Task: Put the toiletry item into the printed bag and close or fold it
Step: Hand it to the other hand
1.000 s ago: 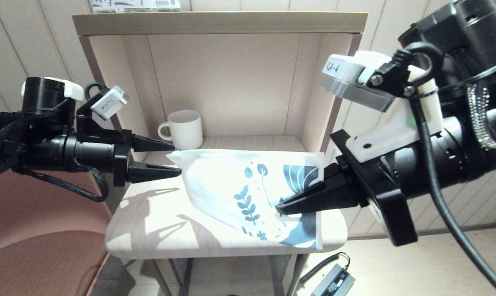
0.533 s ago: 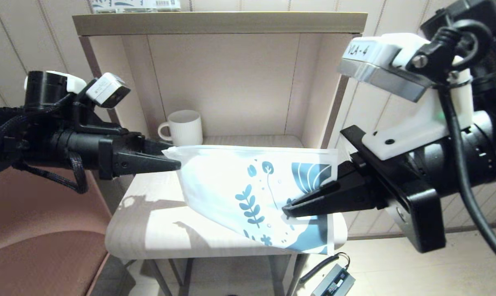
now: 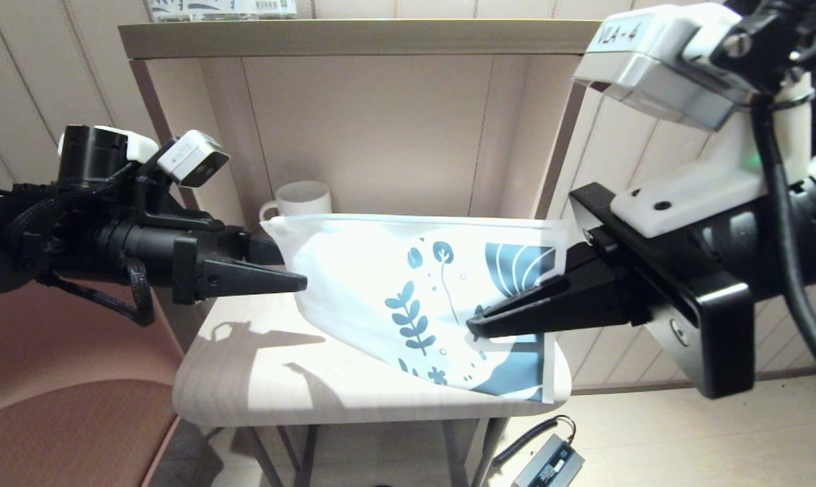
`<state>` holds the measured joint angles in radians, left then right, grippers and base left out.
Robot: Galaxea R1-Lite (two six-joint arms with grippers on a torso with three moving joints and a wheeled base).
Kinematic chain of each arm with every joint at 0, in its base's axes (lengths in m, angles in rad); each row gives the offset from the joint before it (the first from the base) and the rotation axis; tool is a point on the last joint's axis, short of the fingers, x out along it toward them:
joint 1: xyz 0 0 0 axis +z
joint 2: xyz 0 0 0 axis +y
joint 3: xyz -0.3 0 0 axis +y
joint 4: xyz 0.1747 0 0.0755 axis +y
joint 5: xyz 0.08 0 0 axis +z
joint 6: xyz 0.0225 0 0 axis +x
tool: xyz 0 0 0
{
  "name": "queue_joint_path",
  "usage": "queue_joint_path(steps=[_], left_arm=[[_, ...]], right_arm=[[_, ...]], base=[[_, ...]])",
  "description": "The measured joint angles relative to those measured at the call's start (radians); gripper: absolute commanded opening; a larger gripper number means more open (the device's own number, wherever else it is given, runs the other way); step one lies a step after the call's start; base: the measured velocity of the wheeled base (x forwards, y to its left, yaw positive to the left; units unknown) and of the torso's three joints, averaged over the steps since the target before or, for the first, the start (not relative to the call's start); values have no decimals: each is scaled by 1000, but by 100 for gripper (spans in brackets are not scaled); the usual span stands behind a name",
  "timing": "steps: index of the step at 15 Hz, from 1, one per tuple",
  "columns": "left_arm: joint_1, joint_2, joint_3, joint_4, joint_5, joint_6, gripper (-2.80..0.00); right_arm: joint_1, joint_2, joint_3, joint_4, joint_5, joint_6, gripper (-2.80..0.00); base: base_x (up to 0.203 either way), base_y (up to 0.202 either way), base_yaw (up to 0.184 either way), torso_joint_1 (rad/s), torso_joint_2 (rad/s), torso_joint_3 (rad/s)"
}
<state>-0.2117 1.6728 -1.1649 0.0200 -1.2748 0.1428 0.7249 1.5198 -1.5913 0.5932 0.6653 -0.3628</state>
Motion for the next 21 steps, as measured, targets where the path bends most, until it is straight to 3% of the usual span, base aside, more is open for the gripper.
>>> queue_joint_path(steps=[1, 2, 17, 21], left_arm=[[0, 0, -7, 0, 0, 0, 0], [-1, 1, -11, -1, 1, 0, -280], [-37, -20, 7, -39, -9, 11, -280], [-36, -21, 18, -47, -7, 17, -280]], right_arm=[[0, 0, 0, 2, 0, 0, -280], [0, -1, 0, 2, 0, 1, -280], [9, 15, 14, 0, 0, 6, -280], [9, 95, -45, 0, 0, 7, -280]], base=[[0, 0, 0, 0, 0, 0], [0, 0, 0, 0, 0, 0], [0, 0, 0, 0, 0, 0], [0, 0, 0, 0, 0, 0]])
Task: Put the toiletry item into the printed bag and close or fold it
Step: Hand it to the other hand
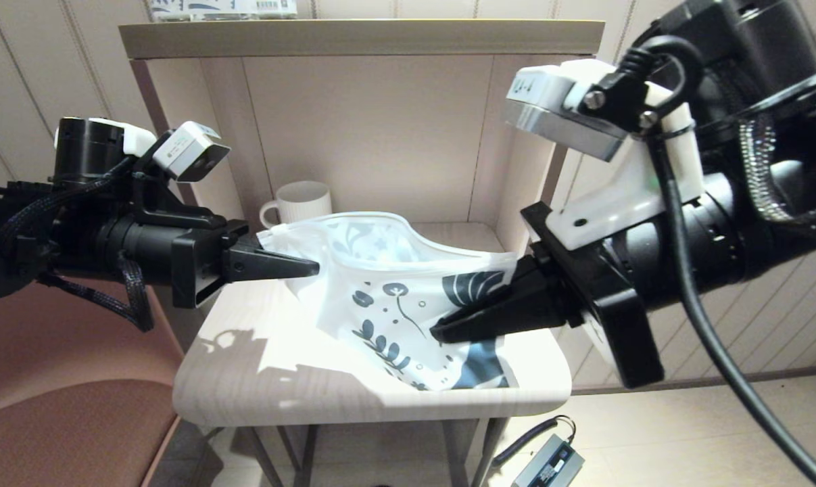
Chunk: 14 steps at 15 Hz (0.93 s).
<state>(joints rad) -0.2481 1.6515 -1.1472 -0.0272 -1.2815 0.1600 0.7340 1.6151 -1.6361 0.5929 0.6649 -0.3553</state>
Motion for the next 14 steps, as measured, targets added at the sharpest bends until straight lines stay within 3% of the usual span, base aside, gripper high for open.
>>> queue_joint_path(steps=[8, 14], left_arm=[[-20, 3, 9, -20, 2, 2, -280], [-25, 0, 18, -55, 10, 1, -280]], right_arm=[[1, 252, -283, 84, -5, 20, -280], [3, 267, -286, 91, -8, 20, -280]], base=[[0, 0, 0, 0, 0, 0], [0, 0, 0, 0, 0, 0]])
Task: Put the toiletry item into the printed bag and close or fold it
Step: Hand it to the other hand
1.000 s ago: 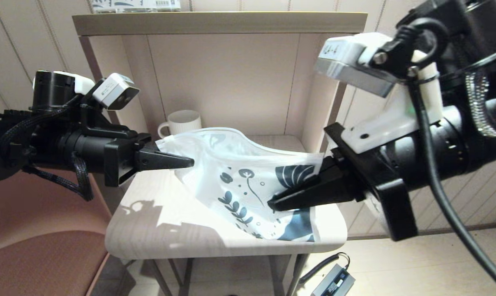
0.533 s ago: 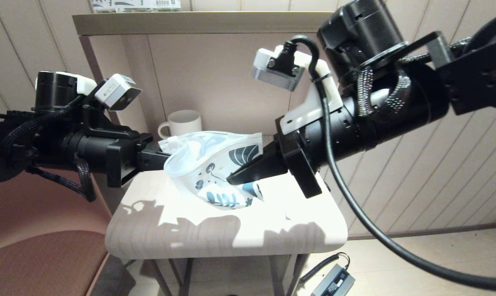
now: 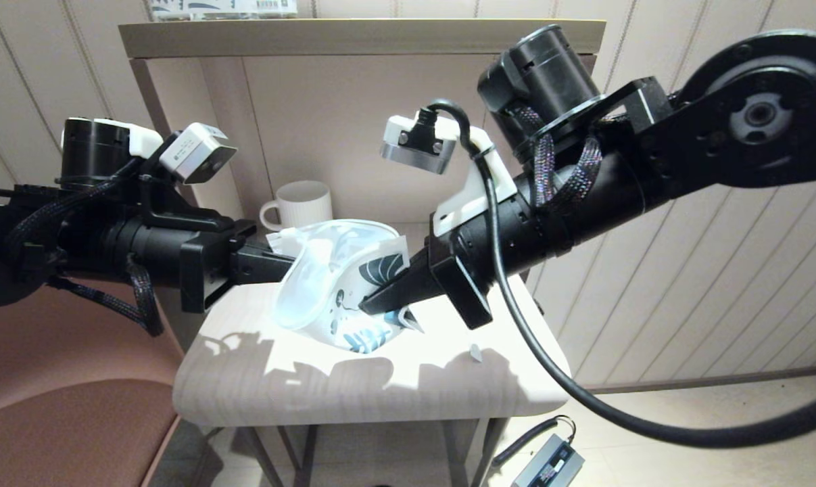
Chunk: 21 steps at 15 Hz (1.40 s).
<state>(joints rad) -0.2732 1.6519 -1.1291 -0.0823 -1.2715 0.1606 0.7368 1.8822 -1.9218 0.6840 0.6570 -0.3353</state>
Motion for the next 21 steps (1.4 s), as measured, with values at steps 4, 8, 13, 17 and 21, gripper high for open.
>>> queue_joint_path(steps=[4, 8, 13, 17, 21], left_arm=[[1, 5, -3, -8, 19, 1, -280], [0, 11, -7, -5, 56, 1, -280], [0, 10, -6, -4, 59, 1, -280], [0, 8, -4, -6, 59, 1, -280], [0, 7, -3, -6, 59, 1, -280]], right_arm=[[-12, -84, 85, -2, -4, -2, -280], [-32, -155, 194, -13, -4, -3, -280], [-34, -173, 217, -31, -3, -2, -280], [-33, -165, 215, -56, -3, 0, -280], [-33, -159, 213, -55, -3, 0, -280]], base=[[0, 0, 0, 0, 0, 0], [0, 0, 0, 0, 0, 0], [0, 0, 0, 0, 0, 0], [0, 0, 0, 0, 0, 0], [0, 0, 0, 0, 0, 0]])
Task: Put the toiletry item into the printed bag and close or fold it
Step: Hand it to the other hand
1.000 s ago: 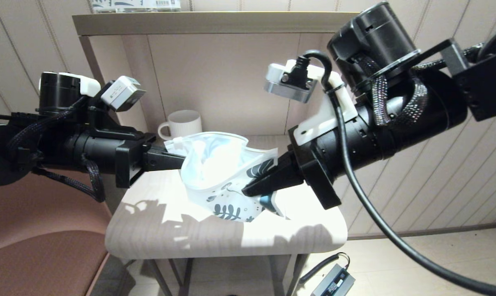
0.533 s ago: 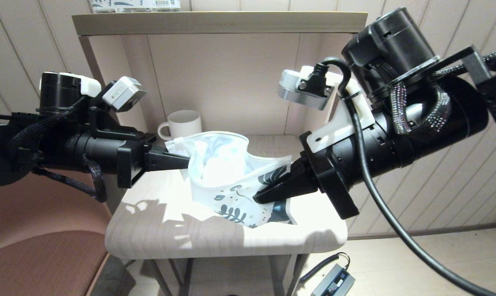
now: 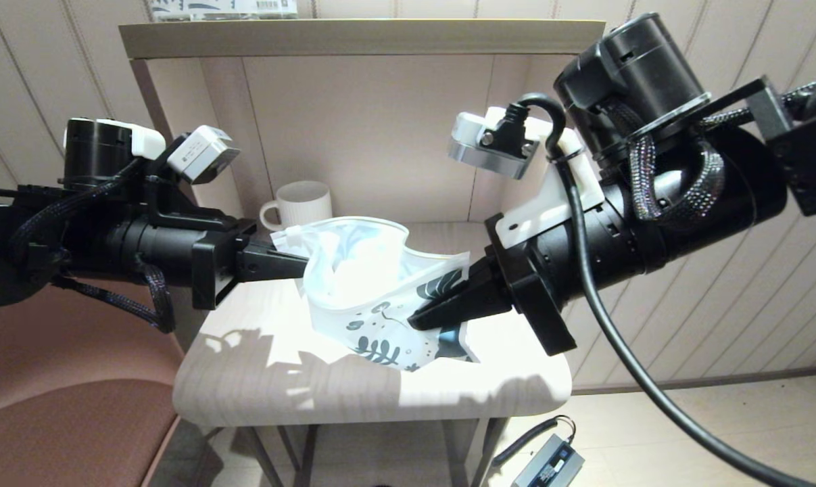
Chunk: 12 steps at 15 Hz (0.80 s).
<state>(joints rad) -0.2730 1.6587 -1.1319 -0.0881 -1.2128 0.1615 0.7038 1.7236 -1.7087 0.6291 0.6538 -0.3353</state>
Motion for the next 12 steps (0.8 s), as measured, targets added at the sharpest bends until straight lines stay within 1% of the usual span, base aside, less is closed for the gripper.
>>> queue_joint_path(steps=[12], left_arm=[[0, 4, -5, 0, 0, 0, -280]], right_arm=[[0, 12, 10, -1, 3, -3, -280]], base=[[0, 0, 0, 0, 0, 0]])
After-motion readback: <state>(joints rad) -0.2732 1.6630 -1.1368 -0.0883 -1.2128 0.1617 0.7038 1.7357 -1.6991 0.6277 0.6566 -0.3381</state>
